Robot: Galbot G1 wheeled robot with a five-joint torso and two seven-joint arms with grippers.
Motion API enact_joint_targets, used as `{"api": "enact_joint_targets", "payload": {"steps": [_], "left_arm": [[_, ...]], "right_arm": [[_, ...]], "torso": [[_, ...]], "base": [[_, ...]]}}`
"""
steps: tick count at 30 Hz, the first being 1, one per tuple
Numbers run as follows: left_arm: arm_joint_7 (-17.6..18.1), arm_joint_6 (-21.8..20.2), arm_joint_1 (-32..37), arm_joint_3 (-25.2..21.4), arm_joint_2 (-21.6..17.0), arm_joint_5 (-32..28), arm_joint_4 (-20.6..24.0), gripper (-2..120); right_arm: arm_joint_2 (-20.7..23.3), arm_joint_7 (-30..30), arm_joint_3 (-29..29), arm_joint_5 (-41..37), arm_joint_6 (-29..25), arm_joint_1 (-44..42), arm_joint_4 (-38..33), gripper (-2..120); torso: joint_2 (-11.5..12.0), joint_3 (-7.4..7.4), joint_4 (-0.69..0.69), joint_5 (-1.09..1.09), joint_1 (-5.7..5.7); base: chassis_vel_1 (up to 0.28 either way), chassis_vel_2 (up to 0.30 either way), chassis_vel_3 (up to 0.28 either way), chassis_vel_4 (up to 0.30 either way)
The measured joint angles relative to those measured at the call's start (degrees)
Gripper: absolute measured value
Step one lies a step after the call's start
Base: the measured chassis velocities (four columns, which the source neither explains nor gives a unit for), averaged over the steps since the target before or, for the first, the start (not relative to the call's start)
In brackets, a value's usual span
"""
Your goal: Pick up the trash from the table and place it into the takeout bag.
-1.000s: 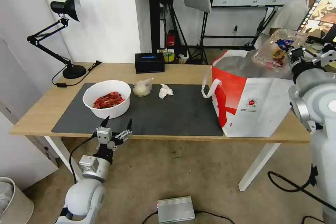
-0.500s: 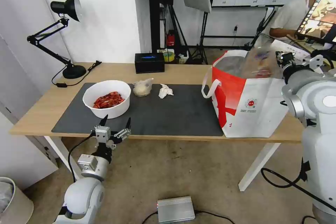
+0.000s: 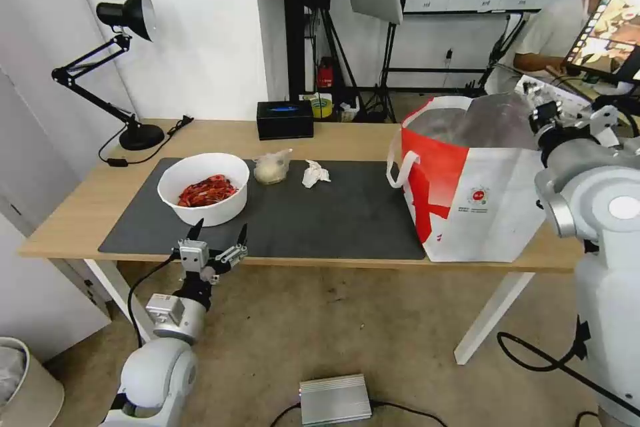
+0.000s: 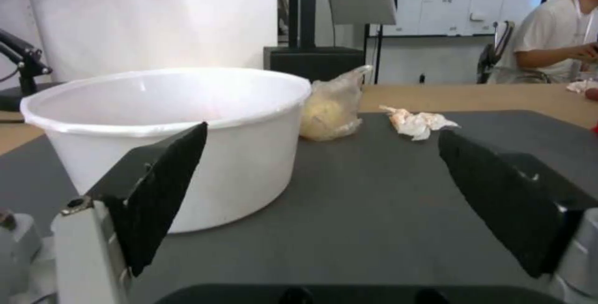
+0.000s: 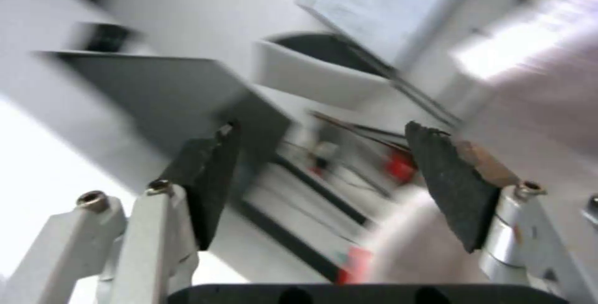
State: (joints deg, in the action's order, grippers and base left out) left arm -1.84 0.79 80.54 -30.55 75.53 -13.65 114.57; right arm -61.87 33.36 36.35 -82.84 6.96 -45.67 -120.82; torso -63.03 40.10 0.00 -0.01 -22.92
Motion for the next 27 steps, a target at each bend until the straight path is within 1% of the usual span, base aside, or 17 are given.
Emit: {"api": "enact_joint_targets", "payload": {"steps": [1, 3, 4, 5, 6, 7, 8, 10, 11, 14, 16, 18, 19, 21, 23, 26, 27], "left_arm": [[0.0, 0.0, 0.0, 0.0, 0.0, 0.0, 0.0, 100], [0.0, 0.0, 0.0, 0.0, 0.1, 0.0, 0.0, 100], [0.0, 0.0, 0.0, 0.0, 0.1, 0.0, -0.1, 100], [0.0, 0.0, 0.0, 0.0, 0.1, 0.0, -0.1, 100], [0.0, 0.1, 0.0, 0.0, 0.2, 0.0, -0.1, 100], [0.1, 0.1, 0.0, 0.1, 0.2, 0.0, -0.1, 100], [0.1, 0.1, 0.0, 0.1, 0.2, 0.0, -0.1, 100], [0.1, 0.1, 0.0, 0.1, 0.4, 0.0, -0.1, 100], [0.1, 0.1, 0.0, 0.1, 0.4, 0.0, -0.1, 100], [0.1, 0.2, 0.0, 0.0, 0.4, 0.0, -0.1, 100], [0.1, 0.2, 0.0, 0.0, 0.4, 0.0, -0.1, 100], [0.1, 0.4, 0.0, 0.0, 0.4, 0.0, -0.1, 100], [0.1, 0.4, 0.0, 0.0, 0.4, 0.0, -0.1, 100], [0.3, 0.5, -0.4, 0.4, 0.4, -1.6, -0.2, 100], [0.3, 0.5, -0.8, 0.9, 0.4, -2.4, -0.2, 100], [0.4, 0.5, -1.3, 1.4, 0.3, -3.0, -0.6, 100], [0.4, 0.5, -1.3, 1.4, 0.3, -3.0, -0.6, 100]], "right_arm": [[0.0, -1.5, 0.0, 0.4, -0.3, -0.4, -0.4, 68], [0.0, -2.0, 0.0, 0.5, -0.4, -0.4, -0.5, 68], [0.1, -3.8, -0.1, 0.9, -0.7, -0.9, -1.0, 72], [0.1, -5.3, -0.2, 1.3, -0.9, -1.3, -1.4, 82], [0.2, -6.4, -0.3, 1.5, -1.1, -1.6, -1.7, 84], [0.3, -8.9, -0.4, 2.1, -1.3, -2.2, -2.4, 91], [0.3, -8.9, -0.4, 2.1, -1.3, -2.2, -2.4, 91], [0.5, -16.5, -1.3, 5.6, -2.1, -4.2, -4.5, 98], [0.5, -16.5, -1.3, 5.6, -2.1, -4.2, -4.5, 98], [0.5, -21.1, -2.4, 9.5, -2.8, -5.6, -5.7, 100], [0.4, -21.8, -2.6, 10.2, -3.1, -5.8, -5.9, 100], [0.5, -24.7, -3.7, 14.0, -3.8, -7.6, -6.7, 100], [0.5, -24.7, -3.7, 14.0, -3.8, -7.6, -6.7, 100], [0.5, -27.6, -4.5, 19.3, -4.3, -11.3, -7.5, 100], [0.4, -27.8, -4.7, 21.0, -4.8, -13.2, -7.9, 100], [-1.8, -29.0, -6.2, 28.1, -6.3, -18.8, -7.6, 100], [-1.8, -29.0, -6.2, 28.1, -6.3, -18.8, -7.6, 100]], "torso": [[0.0, 0.00, 0.00, 0.00, 0.00], [0.0, 0.00, 0.00, 0.00, 0.00], [0.0, 0.00, 0.00, 0.00, 0.00], [0.0, 0.00, 0.00, 0.00, 0.00], [0.0, 0.00, 0.00, 0.00, 0.00], [0.0, 0.00, 0.00, 0.01, 0.00], [0.0, 0.00, 0.00, 0.01, 0.00], [0.0, 0.00, 0.01, 0.00, 0.01], [0.0, 0.00, 0.01, 0.00, 0.01], [0.0, 0.00, 0.00, 0.00, 0.01], [0.0, -0.01, 0.00, 0.00, 0.01], [0.0, 0.00, -0.01, 0.00, 0.01], [0.0, 0.00, -0.01, 0.00, 0.01], [0.0, 0.00, -0.02, 0.01, 0.01], [0.0, 0.00, 0.00, 0.01, 0.01], [0.0, 0.00, 0.00, 0.01, 0.01], [0.0, 0.00, 0.00, 0.01, 0.01]], "base": [[0.000, 0.000, 0.000, 0.000], [0.000, 0.000, 0.000, 0.000], [0.000, 0.000, 0.000, 0.000], [0.000, 0.000, 0.000, 0.000], [0.000, 0.000, 0.000, 0.000], [0.000, 0.000, 0.000, 0.000], [0.000, 0.000, 0.000, 0.000], [0.000, 0.000, 0.000, 0.000], [0.000, 0.000, 0.000, 0.000], [0.000, 0.000, 0.000, 0.000], [0.000, 0.000, 0.000, 0.000], [0.000, 0.000, 0.000, 0.000], [0.000, 0.000, 0.000, 0.000], [0.000, 0.000, 0.000, 0.000], [0.000, 0.000, 0.000, 0.000], [0.000, 0.000, 0.000, 0.000], [0.000, 0.000, 0.000, 0.000]]}}
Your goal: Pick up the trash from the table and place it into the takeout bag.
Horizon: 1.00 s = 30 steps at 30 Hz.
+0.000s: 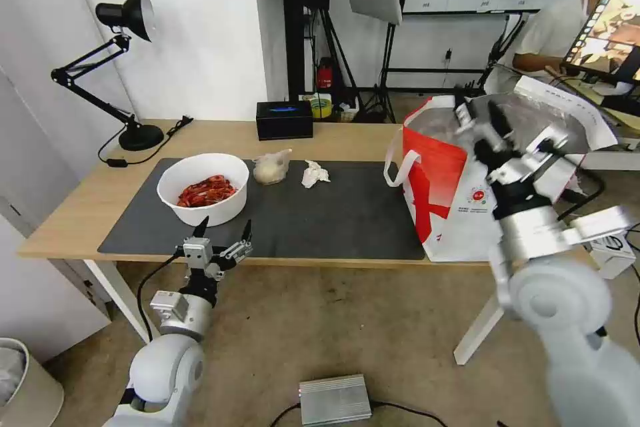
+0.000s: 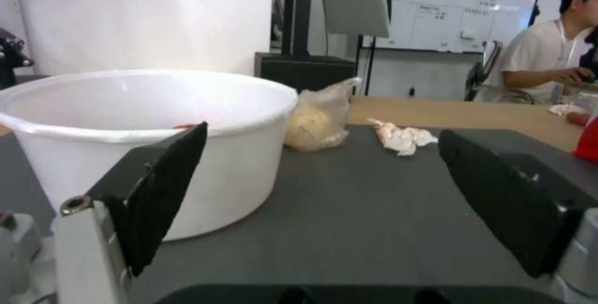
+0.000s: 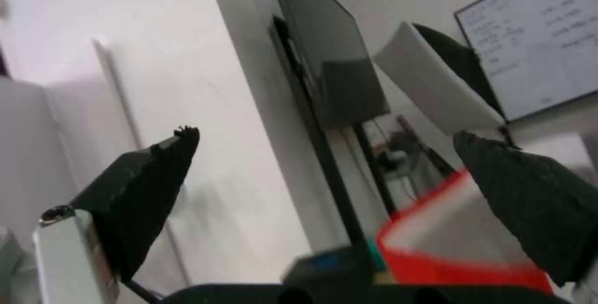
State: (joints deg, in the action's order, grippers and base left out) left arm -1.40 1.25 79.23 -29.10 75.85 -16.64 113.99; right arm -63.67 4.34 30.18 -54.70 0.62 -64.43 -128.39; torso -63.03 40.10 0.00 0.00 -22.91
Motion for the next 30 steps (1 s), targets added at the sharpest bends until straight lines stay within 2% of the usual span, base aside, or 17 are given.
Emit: {"api": "enact_joint_targets", "payload": {"steps": [1, 3, 4, 6, 14, 23, 30], "left_arm": [[0.0, 0.0, 0.0, 0.0, 0.0, 0.0, 0.0, 100], [0.0, 0.0, -0.1, -0.2, -0.3, 0.0, 0.0, 100], [0.0, 0.0, -0.1, -0.2, -0.3, 0.0, 0.0, 100], [0.0, 0.0, 0.0, -0.4, -0.4, -0.1, 0.0, 100], [-0.2, -0.1, 0.2, -0.2, -0.1, -1.6, 0.1, 100], [-0.4, -0.2, 0.3, -0.3, 0.0, -1.6, 0.1, 100], [-1.3, -0.2, 0.6, -0.9, 0.2, -1.3, 0.3, 100]], "right_arm": [[0.0, 0.0, 0.0, 0.0, 0.0, 0.0, 0.0, 100], [-2.2, -0.2, -2.5, 7.3, -1.2, -3.6, 1.8, 100], [-2.2, -0.2, -2.5, 7.3, -1.2, -3.6, 1.8, 100], [-4.1, 0.5, -4.8, 12.7, -2.0, -6.1, 3.3, 100], [-7.9, 1.3, -7.6, 24.9, -3.5, -9.0, 7.4, 100], [-10.3, 1.5, -8.4, 28.9, -4.8, -10.5, 10.1, 100], [-12.8, 2.8, -11.4, 34.0, -5.6, -12.9, 11.9, 100]], "torso": [[0.0, 0.00, 0.00, 0.00, 0.00], [0.0, 0.00, 0.00, 0.00, 0.00], [0.0, 0.00, 0.00, 0.00, 0.00], [0.0, 0.00, 0.00, -0.01, 0.00], [0.0, 0.00, 0.00, -0.01, -0.01], [0.0, 0.01, 0.00, 0.00, -0.01], [0.0, 0.00, 0.00, 0.00, -0.01]], "base": [[0.000, 0.000, 0.000, 0.000], [0.000, 0.000, 0.000, 0.000], [0.000, 0.000, 0.000, 0.000], [0.000, 0.000, 0.000, 0.000], [0.000, 0.000, 0.000, 0.000], [0.000, 0.000, 0.000, 0.000], [0.000, 0.000, 0.000, 0.000]]}}
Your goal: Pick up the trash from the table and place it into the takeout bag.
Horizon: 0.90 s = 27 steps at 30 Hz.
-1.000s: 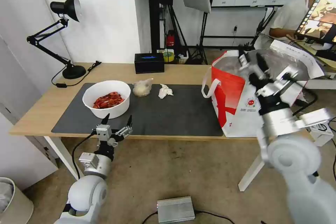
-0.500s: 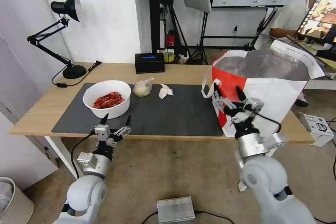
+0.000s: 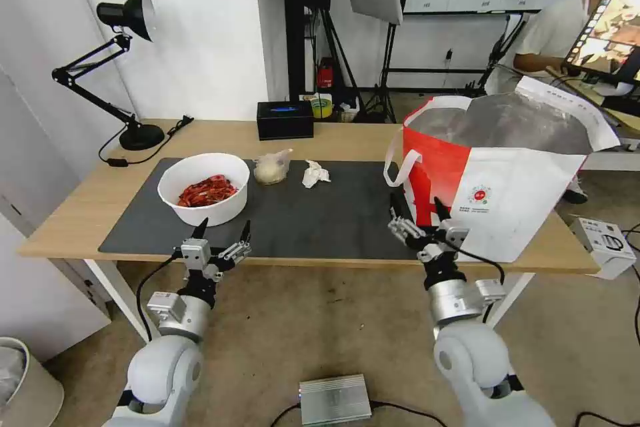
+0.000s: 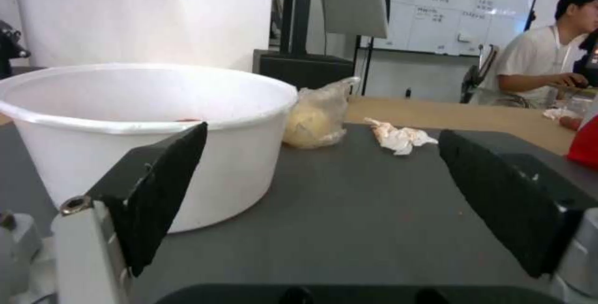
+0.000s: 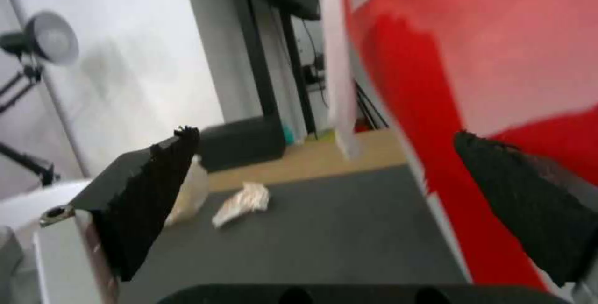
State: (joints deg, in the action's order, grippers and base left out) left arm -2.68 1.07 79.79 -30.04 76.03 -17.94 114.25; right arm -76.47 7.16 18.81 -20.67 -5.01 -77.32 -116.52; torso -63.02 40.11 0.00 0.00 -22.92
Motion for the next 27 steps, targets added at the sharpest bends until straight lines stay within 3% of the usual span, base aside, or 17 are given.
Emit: {"api": "enact_joint_targets", "payload": {"steps": [9, 27], "left_arm": [[-0.3, 0.1, 0.2, -0.3, 0.5, 0.2, -0.3, 100], [-0.3, 0.4, 1.0, -0.5, 1.5, 0.6, -0.1, 100]], "right_arm": [[-0.9, 0.2, -1.8, 4.6, 0.1, -1.9, 0.8, 100], [-1.2, -2.7, -4.5, 1.5, -0.1, 1.5, 2.6, 100]], "torso": [[0.0, 0.00, 0.00, 0.00, 0.00], [0.0, 0.00, 0.00, 0.01, 0.00]], "base": [[0.000, 0.000, 0.000, 0.000], [0.000, 0.000, 0.000, 0.000]]}}
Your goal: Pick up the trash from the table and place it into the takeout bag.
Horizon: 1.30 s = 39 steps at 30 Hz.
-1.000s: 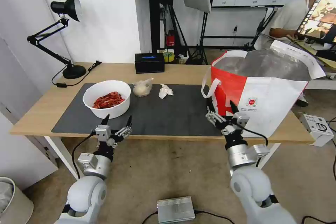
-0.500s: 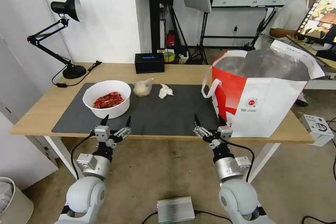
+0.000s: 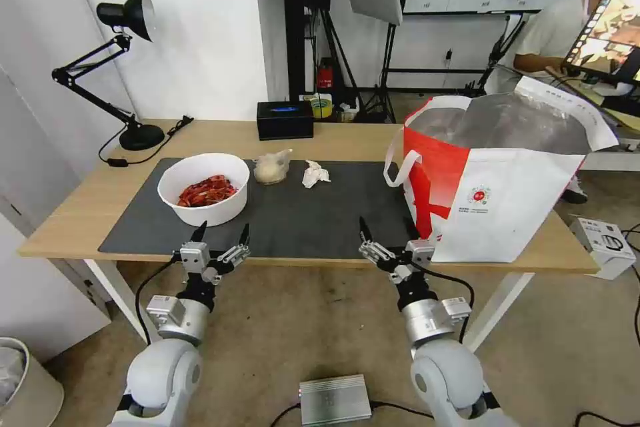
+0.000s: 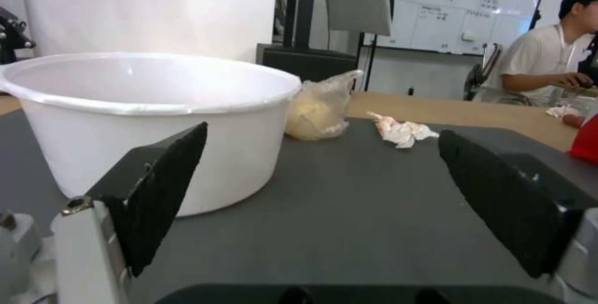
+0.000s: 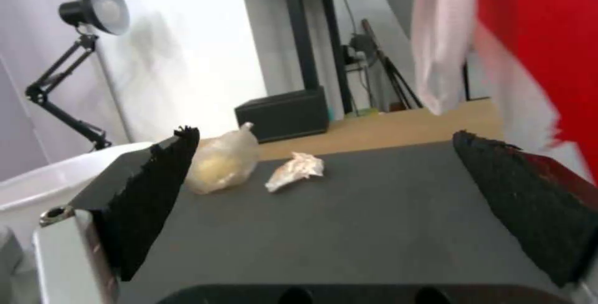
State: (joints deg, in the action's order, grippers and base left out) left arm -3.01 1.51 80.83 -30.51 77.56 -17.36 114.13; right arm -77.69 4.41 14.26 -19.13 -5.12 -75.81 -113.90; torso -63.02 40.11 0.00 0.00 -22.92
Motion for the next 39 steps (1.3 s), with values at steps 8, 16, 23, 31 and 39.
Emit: {"api": "enact_joint_targets", "payload": {"steps": [8, 16, 23, 31, 39], "left_arm": [[-0.6, 1.2, 0.2, 0.3, 0.9, 2.6, -0.3, 100], [-1.1, 1.4, 0.3, 0.2, 1.3, 2.4, 0.4, 100], [-1.2, 1.4, 0.8, -0.4, 0.1, 1.9, 1.0, 100], [-1.3, 1.4, 1.5, -1.3, -0.1, 1.5, 1.7, 100], [-1.4, 1.4, 2.0, -1.9, -0.5, 1.2, 2.2, 100]], "right_arm": [[0.1, -0.2, -2.8, -1.2, 0.1, 6.0, 3.9, 100], [-1.0, 0.6, -6.6, -2.5, 0.3, 18.2, 12.8, 100], [-4.4, 2.6, -9.2, -4.1, 2.3, 27.3, 22.2, 100], [-6.1, 5.0, -12.1, -5.0, 4.4, 36.2, 31.9, 100], [-5.1, 12.1, -17.7, -11.6, 12.0, 47.3, 37.8, 100]], "torso": [[0.0, 0.00, 0.00, 0.00, 0.00], [0.0, 0.00, 0.00, 0.00, 0.00], [0.0, 0.01, -0.01, -0.01, -0.01], [0.0, 0.01, 0.00, -0.01, -0.01], [0.0, 0.00, 0.00, 0.00, -0.01]], "base": [[0.000, 0.000, 0.000, 0.000], [0.000, 0.000, 0.000, 0.000], [0.000, 0.000, 0.000, 0.000], [0.000, 0.000, 0.000, 0.000], [0.000, 0.000, 0.000, 0.000]]}}
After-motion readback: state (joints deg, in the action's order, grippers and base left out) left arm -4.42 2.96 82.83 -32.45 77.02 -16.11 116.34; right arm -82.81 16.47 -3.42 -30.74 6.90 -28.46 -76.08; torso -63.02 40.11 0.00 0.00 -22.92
